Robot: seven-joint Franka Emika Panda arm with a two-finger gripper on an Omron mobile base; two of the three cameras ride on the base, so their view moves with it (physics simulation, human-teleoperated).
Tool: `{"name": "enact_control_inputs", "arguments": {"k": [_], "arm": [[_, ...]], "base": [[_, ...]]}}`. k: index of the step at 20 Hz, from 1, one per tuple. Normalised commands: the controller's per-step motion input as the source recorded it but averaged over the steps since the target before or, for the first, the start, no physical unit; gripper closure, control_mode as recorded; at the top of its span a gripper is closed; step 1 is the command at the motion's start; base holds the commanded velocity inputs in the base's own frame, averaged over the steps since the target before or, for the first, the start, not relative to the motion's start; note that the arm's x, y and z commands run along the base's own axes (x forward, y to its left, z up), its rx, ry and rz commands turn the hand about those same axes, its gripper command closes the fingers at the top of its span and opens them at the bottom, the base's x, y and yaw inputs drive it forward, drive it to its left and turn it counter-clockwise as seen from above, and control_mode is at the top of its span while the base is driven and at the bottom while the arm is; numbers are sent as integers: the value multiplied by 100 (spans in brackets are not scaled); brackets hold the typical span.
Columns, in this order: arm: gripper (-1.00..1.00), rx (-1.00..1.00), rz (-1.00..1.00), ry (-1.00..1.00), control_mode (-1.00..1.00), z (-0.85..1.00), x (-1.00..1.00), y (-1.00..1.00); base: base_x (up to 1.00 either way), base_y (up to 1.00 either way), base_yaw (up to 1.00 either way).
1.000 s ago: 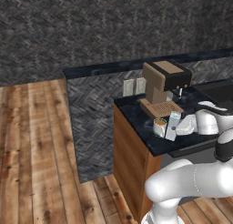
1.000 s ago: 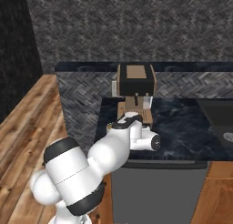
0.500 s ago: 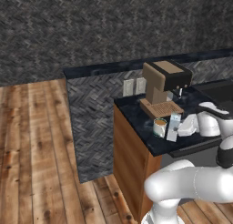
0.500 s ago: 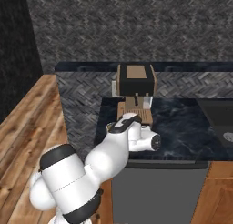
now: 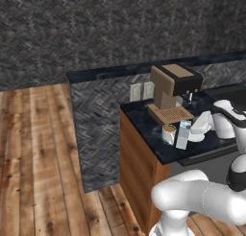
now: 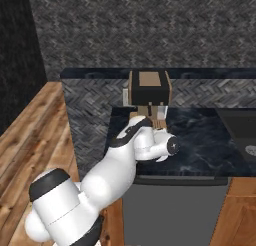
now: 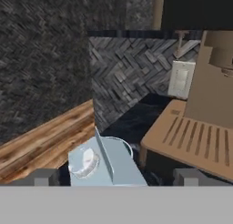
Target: Take a sugar cube from the saucer and place it inside the coffee. Then, grab milk from the fridge and place it next to the coffee on the counter to sweeten the coffee.
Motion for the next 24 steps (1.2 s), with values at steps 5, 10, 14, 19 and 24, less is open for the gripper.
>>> {"name": "enact_control_inputs", "arguments": {"k": [5,10,14,19,24], "arm": [[-100,0,-2,0,-100,60,-35,0],[-100,0,-4,0,-100,54,-45,0],[-100,0,-1,-4,-100,52,-36,1],[-100,0,0,-6,-100,37,-23,3],[-100,0,1,-2,-100,1,-21,-14]], "base": [[0,0,0],[0,0,0],[0,0,0],[0,0,0],[0,0,0]]}}
